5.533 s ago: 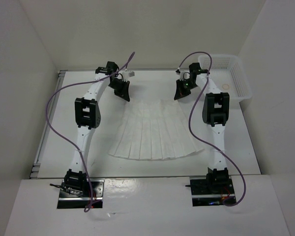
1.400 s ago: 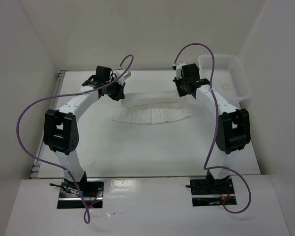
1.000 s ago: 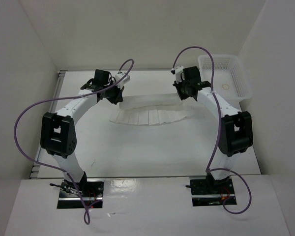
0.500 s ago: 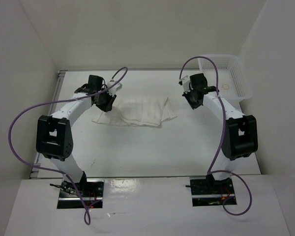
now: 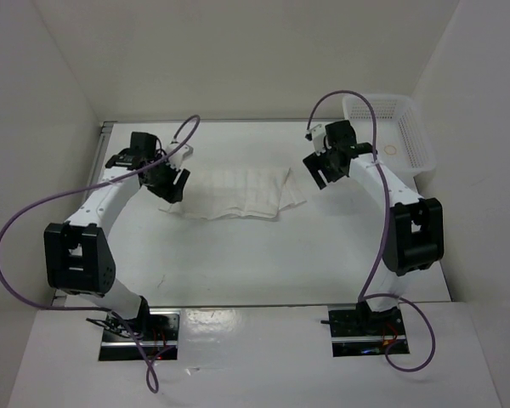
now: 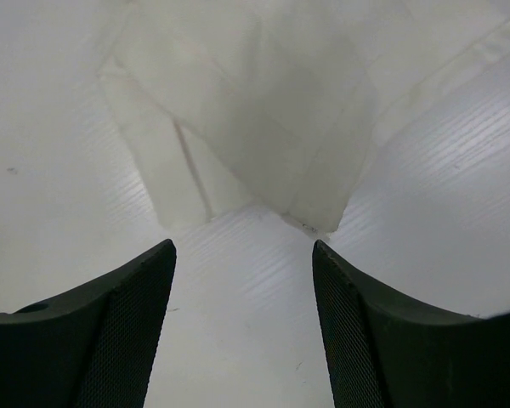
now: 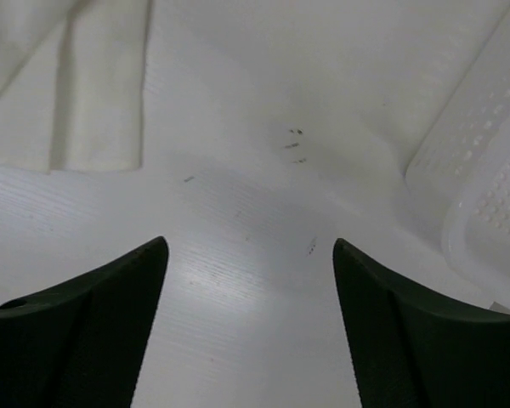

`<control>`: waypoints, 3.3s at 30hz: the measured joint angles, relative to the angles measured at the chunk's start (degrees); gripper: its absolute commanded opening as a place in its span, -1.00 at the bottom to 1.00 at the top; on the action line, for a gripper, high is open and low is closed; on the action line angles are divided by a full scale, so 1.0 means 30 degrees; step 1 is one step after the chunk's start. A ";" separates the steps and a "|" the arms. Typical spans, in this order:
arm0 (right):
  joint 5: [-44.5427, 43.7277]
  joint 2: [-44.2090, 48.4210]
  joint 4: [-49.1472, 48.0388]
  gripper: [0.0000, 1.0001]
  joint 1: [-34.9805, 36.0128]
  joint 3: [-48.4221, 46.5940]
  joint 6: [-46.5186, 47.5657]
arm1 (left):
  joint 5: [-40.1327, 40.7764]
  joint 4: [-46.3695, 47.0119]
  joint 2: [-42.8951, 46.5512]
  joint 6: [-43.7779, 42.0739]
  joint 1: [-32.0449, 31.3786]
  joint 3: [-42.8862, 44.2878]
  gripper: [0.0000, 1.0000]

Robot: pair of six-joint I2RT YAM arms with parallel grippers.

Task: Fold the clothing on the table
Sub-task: Fold the skirt

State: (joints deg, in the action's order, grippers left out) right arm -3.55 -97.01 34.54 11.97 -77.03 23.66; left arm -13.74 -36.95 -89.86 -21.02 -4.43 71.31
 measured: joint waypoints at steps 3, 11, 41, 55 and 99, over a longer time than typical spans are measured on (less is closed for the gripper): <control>0.0918 -0.0561 0.0255 0.78 0.0408 -0.1297 -0.0510 | -0.0080 -0.0342 0.0401 0.0109 0.0954 0.0510 0.45; 0.4510 -0.2528 0.0372 0.88 0.1246 -0.4656 -0.3599 | -0.1173 0.1129 0.0699 0.2178 0.2375 -0.0627 0.47; -0.2047 -1.1045 0.0809 0.95 0.9012 -1.1584 -1.2378 | -0.2055 0.3351 -0.1647 0.4779 0.2157 -0.1778 0.58; -0.3468 -1.2473 0.1450 0.95 1.0950 -1.3573 -1.3580 | -0.1931 0.3344 -0.1872 0.5129 0.2157 -0.1778 0.98; 0.2572 -0.9311 -0.0736 0.95 0.6987 -0.6033 -0.3993 | -0.0102 0.5552 -0.1989 0.5209 -0.0386 -0.3359 0.98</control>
State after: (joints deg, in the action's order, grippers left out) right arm 4.16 -124.95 32.34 32.93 -95.13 11.68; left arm -14.04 -20.29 -95.83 -5.39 -5.58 61.23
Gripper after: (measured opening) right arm 0.973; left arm 0.990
